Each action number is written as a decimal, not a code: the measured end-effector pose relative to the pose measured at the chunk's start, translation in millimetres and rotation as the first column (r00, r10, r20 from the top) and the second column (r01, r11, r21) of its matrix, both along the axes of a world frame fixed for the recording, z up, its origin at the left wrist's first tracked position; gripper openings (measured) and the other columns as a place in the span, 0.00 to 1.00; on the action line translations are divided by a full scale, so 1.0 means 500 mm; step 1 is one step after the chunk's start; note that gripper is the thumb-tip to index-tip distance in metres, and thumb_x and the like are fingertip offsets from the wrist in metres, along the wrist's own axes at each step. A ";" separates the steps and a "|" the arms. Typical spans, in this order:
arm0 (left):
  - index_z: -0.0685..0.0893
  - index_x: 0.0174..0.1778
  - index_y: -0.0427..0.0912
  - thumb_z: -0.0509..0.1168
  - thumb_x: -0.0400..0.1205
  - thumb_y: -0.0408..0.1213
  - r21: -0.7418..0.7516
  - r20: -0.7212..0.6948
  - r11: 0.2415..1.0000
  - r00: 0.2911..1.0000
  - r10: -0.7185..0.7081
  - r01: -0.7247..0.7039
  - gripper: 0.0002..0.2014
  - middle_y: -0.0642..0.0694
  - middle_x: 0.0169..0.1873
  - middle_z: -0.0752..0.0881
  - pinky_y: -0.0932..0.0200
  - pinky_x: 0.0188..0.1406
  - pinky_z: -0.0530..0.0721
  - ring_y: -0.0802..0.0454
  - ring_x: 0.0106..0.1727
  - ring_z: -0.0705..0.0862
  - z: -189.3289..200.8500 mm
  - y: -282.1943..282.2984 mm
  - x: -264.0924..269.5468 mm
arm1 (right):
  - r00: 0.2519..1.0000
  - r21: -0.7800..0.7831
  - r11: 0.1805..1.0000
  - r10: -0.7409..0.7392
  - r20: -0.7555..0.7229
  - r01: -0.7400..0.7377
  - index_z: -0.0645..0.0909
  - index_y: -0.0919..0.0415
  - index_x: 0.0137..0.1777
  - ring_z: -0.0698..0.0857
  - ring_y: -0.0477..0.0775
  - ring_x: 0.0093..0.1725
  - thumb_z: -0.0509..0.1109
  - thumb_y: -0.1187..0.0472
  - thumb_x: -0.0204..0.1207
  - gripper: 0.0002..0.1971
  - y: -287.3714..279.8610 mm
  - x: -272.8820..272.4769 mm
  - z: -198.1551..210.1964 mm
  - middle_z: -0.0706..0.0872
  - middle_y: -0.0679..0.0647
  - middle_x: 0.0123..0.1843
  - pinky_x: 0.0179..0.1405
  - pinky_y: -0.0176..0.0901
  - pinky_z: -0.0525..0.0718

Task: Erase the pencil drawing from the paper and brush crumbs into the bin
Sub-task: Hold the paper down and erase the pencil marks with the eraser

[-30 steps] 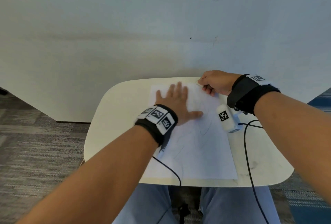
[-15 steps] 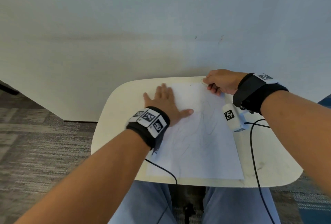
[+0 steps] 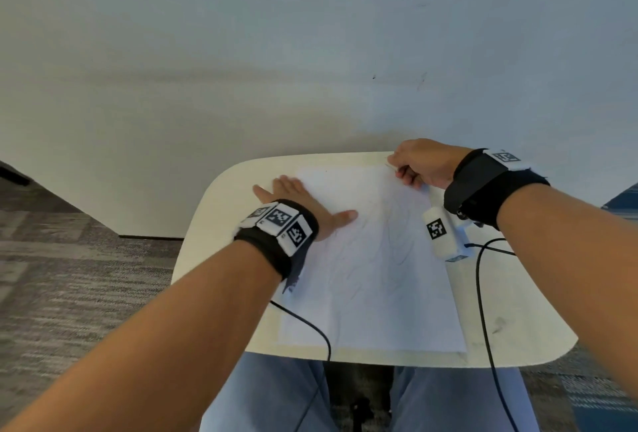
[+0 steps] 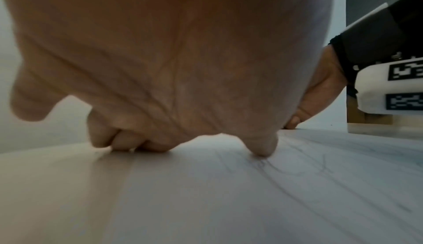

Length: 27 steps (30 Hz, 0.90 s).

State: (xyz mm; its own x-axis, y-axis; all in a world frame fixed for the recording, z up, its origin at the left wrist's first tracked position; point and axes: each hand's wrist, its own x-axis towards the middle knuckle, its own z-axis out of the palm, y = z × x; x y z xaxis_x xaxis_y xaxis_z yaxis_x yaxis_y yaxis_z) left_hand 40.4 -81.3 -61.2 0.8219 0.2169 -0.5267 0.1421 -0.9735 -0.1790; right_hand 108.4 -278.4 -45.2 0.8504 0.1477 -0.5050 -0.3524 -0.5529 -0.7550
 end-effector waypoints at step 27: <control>0.50 0.87 0.47 0.63 0.71 0.76 -0.263 0.211 0.874 0.908 -0.363 0.410 0.56 0.53 0.87 0.47 0.38 0.79 0.63 0.54 0.86 0.49 -0.008 0.083 -0.004 | 0.889 -0.285 0.873 0.442 0.122 -0.395 0.85 0.56 0.46 0.84 0.52 0.37 0.74 0.54 0.77 0.06 0.072 -0.009 0.011 0.87 0.55 0.41 0.33 0.43 0.85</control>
